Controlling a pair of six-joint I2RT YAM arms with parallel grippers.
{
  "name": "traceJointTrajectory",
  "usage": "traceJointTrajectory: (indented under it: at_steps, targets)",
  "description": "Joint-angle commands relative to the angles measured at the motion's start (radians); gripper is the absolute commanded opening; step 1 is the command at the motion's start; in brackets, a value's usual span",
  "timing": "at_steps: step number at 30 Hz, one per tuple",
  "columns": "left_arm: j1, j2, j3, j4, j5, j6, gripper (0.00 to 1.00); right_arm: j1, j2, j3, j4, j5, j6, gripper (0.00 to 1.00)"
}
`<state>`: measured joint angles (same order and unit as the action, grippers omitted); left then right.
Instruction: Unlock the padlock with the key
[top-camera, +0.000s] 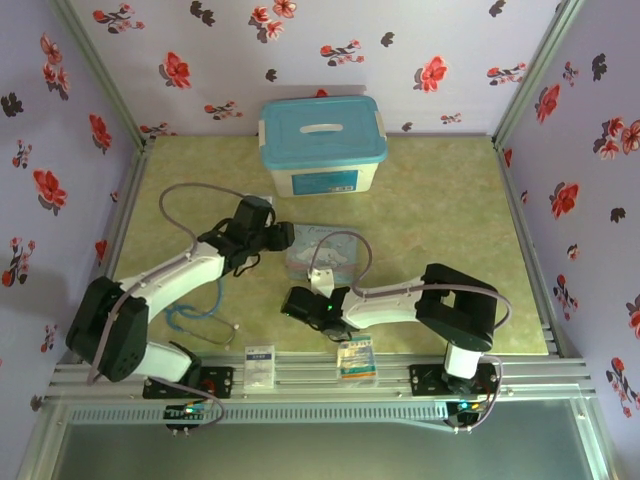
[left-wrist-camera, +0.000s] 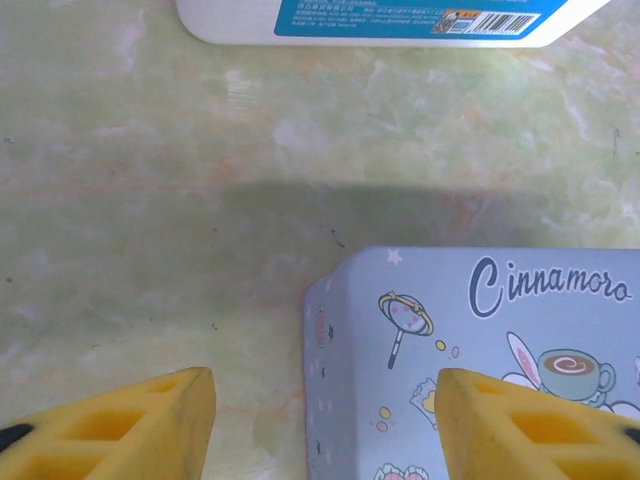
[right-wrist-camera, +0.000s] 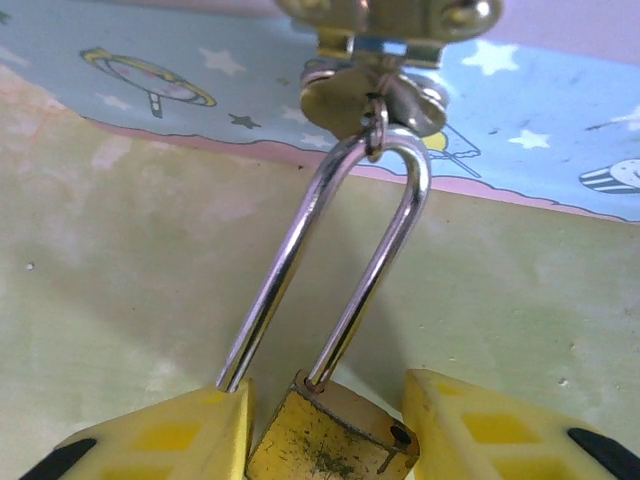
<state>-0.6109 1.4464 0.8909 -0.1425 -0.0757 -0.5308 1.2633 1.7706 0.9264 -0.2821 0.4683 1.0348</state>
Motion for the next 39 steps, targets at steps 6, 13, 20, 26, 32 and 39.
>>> traceJointTrajectory:
  at_steps: [6,13,20,26,32,39]
  targets:
    - [0.005,0.08,0.034,0.004,-0.005,0.03,0.59,-0.013,-0.036,-0.105,0.0,-0.026,0.142,0.31]
    - [0.003,0.094,0.005,0.037,-0.009,0.018,0.58,-0.027,-0.052,-0.18,0.099,-0.055,0.25,0.23]
    - [0.003,0.096,-0.034,0.071,-0.021,0.017,0.57,-0.027,-0.074,-0.216,0.077,-0.037,0.339,0.21]
    - [0.003,0.1,-0.051,0.101,-0.015,0.025,0.56,-0.012,-0.087,-0.25,0.123,0.03,0.462,0.2]
    - [0.004,0.105,-0.043,0.109,0.005,0.033,0.55,0.015,-0.067,-0.173,0.02,0.139,0.531,0.19]
    - [0.0,0.062,-0.032,0.175,0.105,-0.027,0.58,0.019,-0.034,-0.12,-0.022,0.191,0.563,0.19]
